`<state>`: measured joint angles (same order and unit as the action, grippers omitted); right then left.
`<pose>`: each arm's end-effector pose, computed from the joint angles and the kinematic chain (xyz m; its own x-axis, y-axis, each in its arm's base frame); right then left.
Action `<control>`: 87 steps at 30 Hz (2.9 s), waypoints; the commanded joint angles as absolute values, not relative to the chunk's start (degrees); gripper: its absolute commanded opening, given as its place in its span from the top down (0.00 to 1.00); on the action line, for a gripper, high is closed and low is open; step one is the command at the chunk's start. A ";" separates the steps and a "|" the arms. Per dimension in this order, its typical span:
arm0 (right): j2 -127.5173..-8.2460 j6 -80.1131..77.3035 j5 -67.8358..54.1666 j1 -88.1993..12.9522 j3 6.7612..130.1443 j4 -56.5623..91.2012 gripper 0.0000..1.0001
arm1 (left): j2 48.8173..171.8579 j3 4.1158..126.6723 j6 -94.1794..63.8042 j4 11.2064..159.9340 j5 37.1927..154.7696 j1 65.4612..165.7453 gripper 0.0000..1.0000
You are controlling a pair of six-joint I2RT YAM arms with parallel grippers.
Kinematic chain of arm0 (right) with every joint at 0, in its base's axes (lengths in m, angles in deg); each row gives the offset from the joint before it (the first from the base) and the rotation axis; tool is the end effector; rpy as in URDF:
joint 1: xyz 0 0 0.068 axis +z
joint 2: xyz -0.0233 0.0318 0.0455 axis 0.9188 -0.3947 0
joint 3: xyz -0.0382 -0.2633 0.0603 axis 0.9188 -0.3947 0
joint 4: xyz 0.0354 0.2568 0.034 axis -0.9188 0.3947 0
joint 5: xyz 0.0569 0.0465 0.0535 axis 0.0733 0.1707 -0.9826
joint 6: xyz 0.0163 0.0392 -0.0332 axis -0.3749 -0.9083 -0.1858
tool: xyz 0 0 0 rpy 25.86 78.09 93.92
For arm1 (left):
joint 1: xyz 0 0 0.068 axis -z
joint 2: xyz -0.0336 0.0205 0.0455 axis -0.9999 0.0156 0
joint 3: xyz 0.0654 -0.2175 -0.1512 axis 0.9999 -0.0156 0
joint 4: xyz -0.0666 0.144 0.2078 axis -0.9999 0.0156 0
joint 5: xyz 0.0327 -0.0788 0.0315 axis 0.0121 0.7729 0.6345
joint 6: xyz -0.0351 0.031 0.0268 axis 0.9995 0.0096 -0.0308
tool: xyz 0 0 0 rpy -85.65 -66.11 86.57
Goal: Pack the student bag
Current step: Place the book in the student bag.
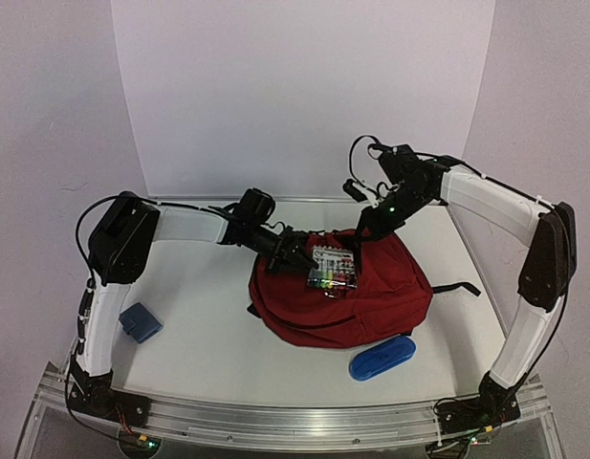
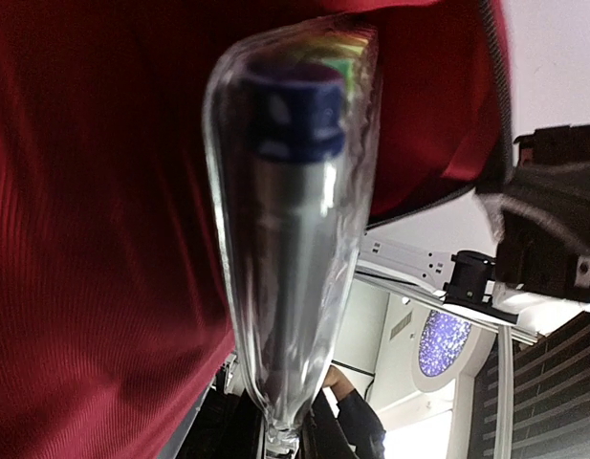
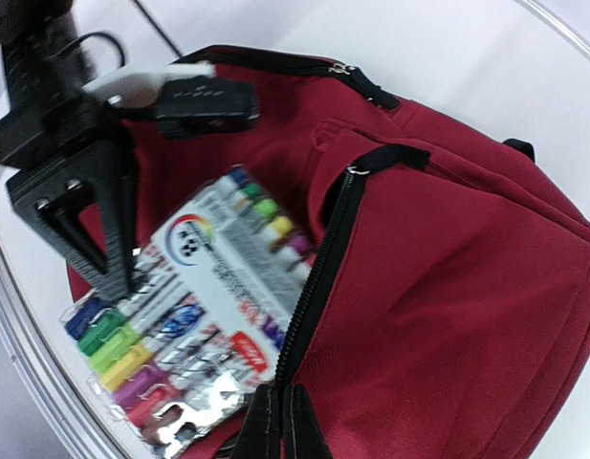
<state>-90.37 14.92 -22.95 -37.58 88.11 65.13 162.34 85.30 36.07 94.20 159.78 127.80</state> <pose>0.3349 0.2034 0.3052 -0.6140 -0.5160 -0.5973 -0.7511 0.6146 0.2412 0.3521 -0.3254 0.1738 -0.9012 0.3706 0.2249 -0.1230 0.2787 -0.9525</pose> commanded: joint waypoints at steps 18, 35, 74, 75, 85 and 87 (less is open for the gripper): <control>-93.47 11.26 -34.79 -36.74 93.32 63.47 1.00 | 167.18 99.19 40.40 85.35 144.55 125.91 1.00; -93.05 11.35 -38.65 -36.55 92.66 64.80 1.00 | 165.02 92.96 42.83 78.12 139.98 125.13 1.00; -108.54 13.72 -46.64 -32.05 114.93 64.28 1.00 | 163.97 88.92 37.09 73.27 140.25 130.24 0.90; -108.12 14.21 -46.27 -32.12 114.14 64.53 1.00 | 163.00 87.15 37.00 73.09 139.37 130.24 0.82; -97.79 23.65 -30.32 -39.21 93.53 69.95 1.00 | 151.65 81.93 27.76 98.55 121.64 129.81 0.34; -97.86 25.97 -26.87 -42.02 91.40 70.20 1.00 | 149.65 80.22 28.42 99.82 118.85 129.86 0.34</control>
<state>-100.32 20.32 -34.97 -36.51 95.94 66.26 156.07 82.09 31.47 90.25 129.06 130.36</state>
